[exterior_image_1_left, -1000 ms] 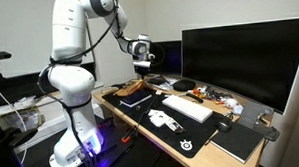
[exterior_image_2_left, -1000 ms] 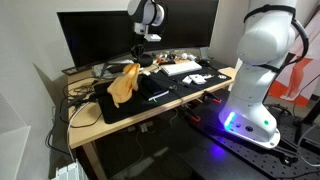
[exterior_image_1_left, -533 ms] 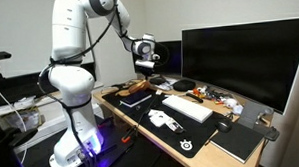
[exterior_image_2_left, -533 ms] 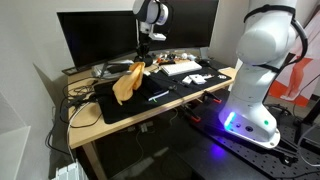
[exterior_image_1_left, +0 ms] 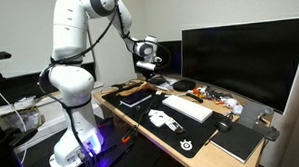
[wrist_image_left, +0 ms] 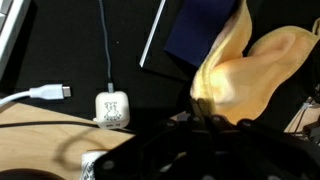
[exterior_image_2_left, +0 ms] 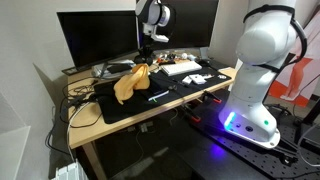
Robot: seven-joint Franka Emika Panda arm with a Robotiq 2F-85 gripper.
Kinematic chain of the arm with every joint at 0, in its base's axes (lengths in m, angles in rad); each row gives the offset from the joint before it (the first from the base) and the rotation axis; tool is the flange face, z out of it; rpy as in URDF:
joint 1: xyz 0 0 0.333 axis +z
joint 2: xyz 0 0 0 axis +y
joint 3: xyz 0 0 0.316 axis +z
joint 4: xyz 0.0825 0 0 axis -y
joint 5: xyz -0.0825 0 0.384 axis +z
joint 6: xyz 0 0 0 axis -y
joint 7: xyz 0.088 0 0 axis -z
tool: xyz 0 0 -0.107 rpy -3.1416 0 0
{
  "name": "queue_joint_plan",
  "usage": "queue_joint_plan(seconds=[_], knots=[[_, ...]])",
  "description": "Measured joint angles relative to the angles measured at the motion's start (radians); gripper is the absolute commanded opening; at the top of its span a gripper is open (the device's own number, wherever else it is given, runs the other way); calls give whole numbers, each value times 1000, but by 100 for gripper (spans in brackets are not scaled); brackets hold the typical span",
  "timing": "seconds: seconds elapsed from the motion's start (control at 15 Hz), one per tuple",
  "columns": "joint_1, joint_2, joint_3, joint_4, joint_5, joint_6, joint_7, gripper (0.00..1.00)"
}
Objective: Remove the orange towel from the top of the book, lay the towel flat on the desk
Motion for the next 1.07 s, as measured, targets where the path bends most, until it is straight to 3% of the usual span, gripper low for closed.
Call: queue_joint_plan(seconds=[0.33, 0.4, 0.47, 0.6, 0.67, 0.8, 1.07], knots=[[-1, 56, -20, 5, -1, 0, 0, 0], [-2, 71, -23, 8, -1, 0, 1, 7], [-3, 85, -26, 12, -1, 0, 2, 1], [-7, 110, -27, 23, -2, 0, 3, 0], [-8, 120, -27, 30, -3, 0, 3, 29], [-9, 130, -27, 38, -4, 0, 3, 29], [-9, 113, -16, 34, -4, 0, 1, 57]])
